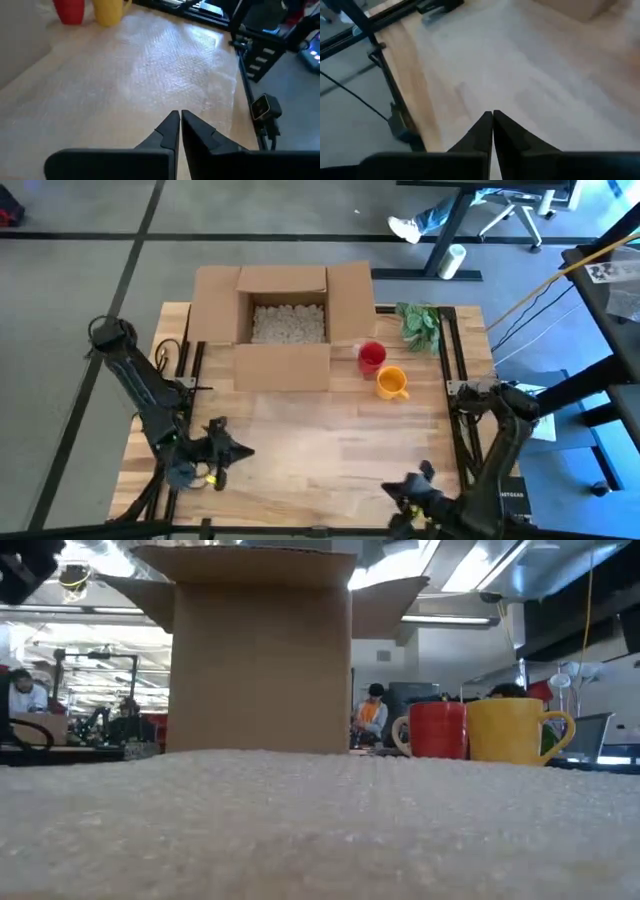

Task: Wrap mug
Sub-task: Wrap the yellow mug with bubble wrap

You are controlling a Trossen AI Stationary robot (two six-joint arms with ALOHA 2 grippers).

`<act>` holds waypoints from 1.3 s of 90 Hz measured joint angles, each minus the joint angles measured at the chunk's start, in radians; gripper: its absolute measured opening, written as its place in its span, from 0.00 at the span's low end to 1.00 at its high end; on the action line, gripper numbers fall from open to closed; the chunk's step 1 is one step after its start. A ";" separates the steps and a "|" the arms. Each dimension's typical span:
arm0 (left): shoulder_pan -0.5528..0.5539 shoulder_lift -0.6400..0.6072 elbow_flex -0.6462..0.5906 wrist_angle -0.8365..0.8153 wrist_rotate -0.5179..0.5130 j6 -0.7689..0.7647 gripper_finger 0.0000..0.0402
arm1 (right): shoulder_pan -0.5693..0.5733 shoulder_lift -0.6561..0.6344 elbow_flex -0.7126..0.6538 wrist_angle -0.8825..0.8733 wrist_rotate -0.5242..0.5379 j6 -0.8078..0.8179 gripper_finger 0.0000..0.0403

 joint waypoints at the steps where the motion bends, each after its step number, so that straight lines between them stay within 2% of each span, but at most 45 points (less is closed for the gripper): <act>1: 0.000 -0.006 -0.010 0.007 0.001 0.001 0.00 | 0.005 0.000 -0.010 0.000 -0.001 0.019 0.00; 15: 0.035 -0.054 -0.126 0.136 0.041 0.024 0.00 | 0.040 -0.005 -0.160 0.015 0.019 0.202 0.00; 23: 0.079 -0.055 -0.166 0.196 0.097 0.042 0.00 | 0.026 -0.032 -0.266 0.097 0.063 0.203 0.00; 34: 0.141 -0.054 -0.198 0.260 0.175 0.094 0.00 | -0.011 -0.135 -0.463 0.288 0.136 0.136 0.00; 43: 0.175 -0.054 -0.200 0.301 0.190 0.166 0.00 | -0.075 -0.268 -0.626 0.483 0.129 -0.053 0.00; 53: 0.205 -0.054 -0.200 0.314 0.202 0.233 0.00 | -0.180 -0.446 -0.778 0.687 0.071 -0.391 0.00; 63: 0.233 -0.054 -0.200 0.316 0.212 0.255 0.00 | -0.304 -0.639 -0.884 0.792 -0.016 -0.696 0.00; 75: 0.251 -0.053 -0.200 0.337 0.218 0.281 0.00 | -0.457 -0.842 -0.956 0.794 -0.184 -0.926 0.00; 88: 0.247 -0.053 -0.200 0.374 0.246 0.326 0.00 | -0.596 -0.991 -0.960 0.737 -0.357 -1.033 0.00; 104: 0.246 -0.053 -0.200 0.406 0.285 0.322 0.00 | -0.711 -1.035 -0.948 0.610 -0.530 -1.065 0.00; 117: 0.249 -0.053 -0.200 0.402 0.285 0.341 0.00 | -0.782 -0.998 -0.905 0.417 -0.564 -1.084 0.01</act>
